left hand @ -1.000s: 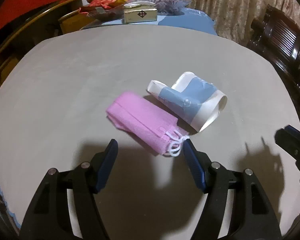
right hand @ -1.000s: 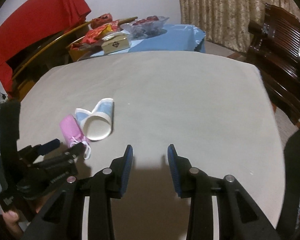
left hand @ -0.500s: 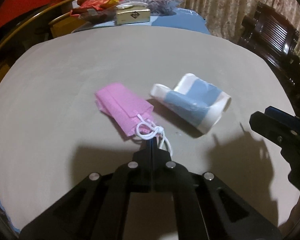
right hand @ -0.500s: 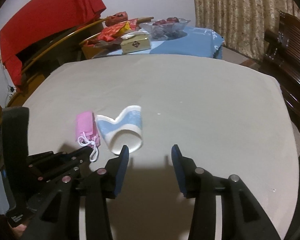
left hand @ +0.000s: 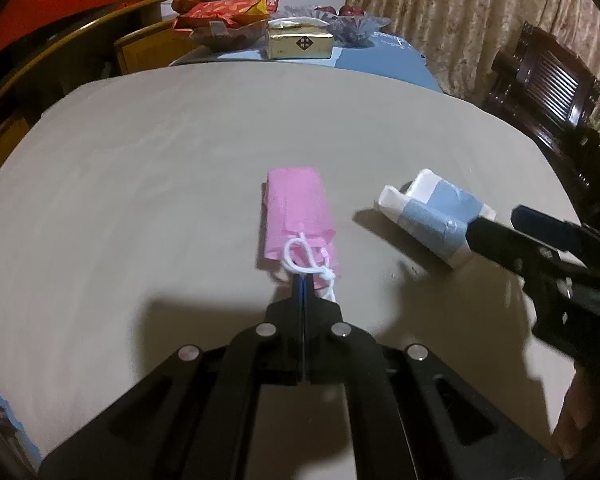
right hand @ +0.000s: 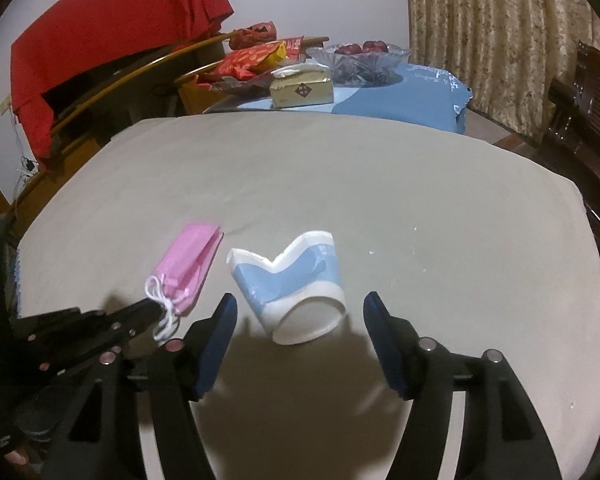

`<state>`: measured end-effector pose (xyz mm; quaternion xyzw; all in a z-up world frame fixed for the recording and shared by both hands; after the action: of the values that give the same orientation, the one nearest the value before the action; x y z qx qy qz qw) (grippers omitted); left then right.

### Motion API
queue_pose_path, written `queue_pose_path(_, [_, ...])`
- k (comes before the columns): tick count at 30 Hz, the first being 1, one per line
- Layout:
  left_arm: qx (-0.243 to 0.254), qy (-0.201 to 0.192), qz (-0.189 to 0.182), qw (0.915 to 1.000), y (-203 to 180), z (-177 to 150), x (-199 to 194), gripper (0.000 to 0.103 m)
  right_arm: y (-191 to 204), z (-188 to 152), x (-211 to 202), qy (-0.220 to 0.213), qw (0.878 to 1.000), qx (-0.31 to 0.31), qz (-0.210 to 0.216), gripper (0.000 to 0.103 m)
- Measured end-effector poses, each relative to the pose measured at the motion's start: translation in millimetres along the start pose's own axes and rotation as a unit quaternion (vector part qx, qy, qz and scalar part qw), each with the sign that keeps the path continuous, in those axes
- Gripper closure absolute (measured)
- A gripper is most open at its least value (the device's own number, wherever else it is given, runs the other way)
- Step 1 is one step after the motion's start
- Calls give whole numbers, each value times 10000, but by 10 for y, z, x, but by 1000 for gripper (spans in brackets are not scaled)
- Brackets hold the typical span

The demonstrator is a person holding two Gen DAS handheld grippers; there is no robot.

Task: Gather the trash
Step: 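Grasp the pink face mask with the left gripper while the right approaches the cup, then grasp the white-and-blue paper cup with the right gripper while the left lifts the mask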

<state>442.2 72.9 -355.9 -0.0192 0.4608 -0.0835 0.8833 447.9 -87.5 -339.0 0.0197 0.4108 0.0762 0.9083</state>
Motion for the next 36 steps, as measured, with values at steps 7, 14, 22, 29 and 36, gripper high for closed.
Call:
queue_pose_path(7, [-7,29,-100,9999,4,-105,-68,103,13,7,63,70,10000,-13,-15,38])
queue_pose_path(14, [65,-212,-108,9997,-37,26,-85,60,-58,35,65,10,10000,31,-48,38])
queue_pose_path(22, [153,-24,-56,9999,-27,93,179,60,-40,128,199,61,10000,-8,-29,38])
queue_pose_path(29, [180,16,34,9998,33,149,341,65,-44,48,466,474,9983,91,334,37])
queue_pose_path(36, [219,-18,-32,9998,53,132,271,98,-94,61,319,306,9988,146,359,52])
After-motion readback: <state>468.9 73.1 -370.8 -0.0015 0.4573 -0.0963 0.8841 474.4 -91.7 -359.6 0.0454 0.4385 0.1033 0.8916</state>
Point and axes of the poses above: each gripper's, at about its wrist camera, not at the fingertips, and x roughly the way its jaws point, y to its left, z to its top, the point moved 1 cm from there along x, roughly the way its jaws point, and after that the axes turned 5 degrees about -z, right-handed, at the moved point
